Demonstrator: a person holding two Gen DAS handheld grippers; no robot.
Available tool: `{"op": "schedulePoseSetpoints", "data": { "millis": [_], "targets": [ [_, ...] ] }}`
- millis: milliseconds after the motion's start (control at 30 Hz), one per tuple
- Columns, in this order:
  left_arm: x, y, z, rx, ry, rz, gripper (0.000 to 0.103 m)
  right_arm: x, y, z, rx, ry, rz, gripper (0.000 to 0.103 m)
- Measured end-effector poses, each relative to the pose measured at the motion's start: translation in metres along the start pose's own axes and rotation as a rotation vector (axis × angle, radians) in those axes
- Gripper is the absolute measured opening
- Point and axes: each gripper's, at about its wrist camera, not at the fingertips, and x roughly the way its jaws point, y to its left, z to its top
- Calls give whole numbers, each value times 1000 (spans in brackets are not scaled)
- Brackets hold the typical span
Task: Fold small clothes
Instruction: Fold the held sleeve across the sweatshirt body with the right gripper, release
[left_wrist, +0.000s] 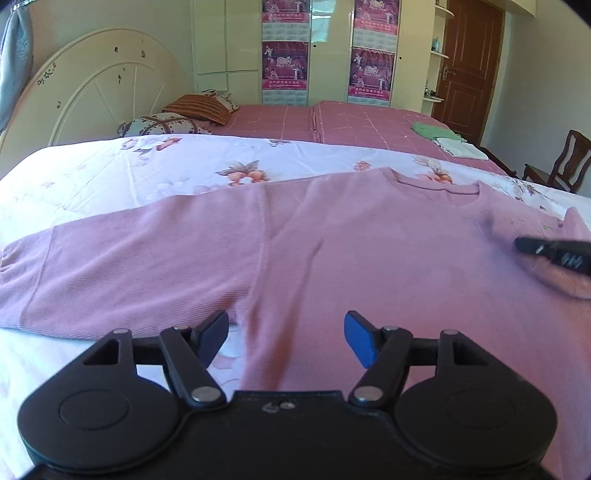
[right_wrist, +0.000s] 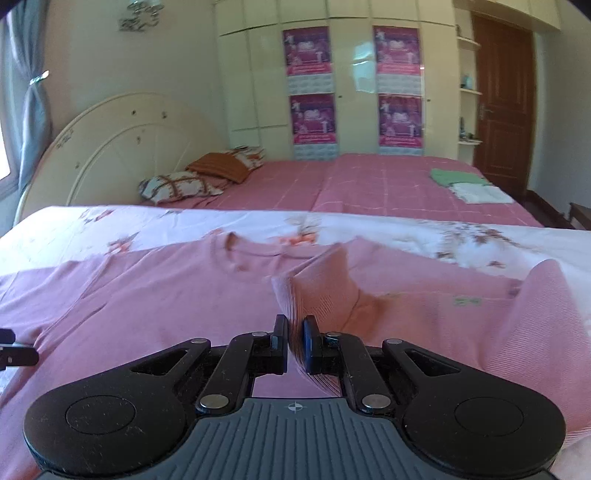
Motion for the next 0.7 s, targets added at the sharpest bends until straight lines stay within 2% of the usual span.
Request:
{"op": "schedulePoseSetpoints", "data": {
  "millis": [100,133,200,367,433,467,633,700],
  "targets": [
    [1,10,1,-30,4,-25,67,39,32,-14,-59,104,67,8],
    [2,11,2,-49,4,-49,67,45,40,-18,-83,128,66,8],
    [6,6,7,-69,3,-112,67,35,43,-26,-76,76,44,8],
    [39,-51,29,-52,5,-318,57,-5,-1,-34,114,3,-89,8],
    [62,-85,36,-40,44,-391,43,-18,-26,-37,199,-1,-148,8],
    [71,-98,39,-42,59,-421,43,-26,-37,-39,229,-6,-174,8],
    [112,-158,43,-26,119,-444,45,-57,-76,-45,304,-15,-258,8],
    [119,-172,46,-25,108,-435,45,-68,-88,-46,325,-21,-272,8]
  ]
}}
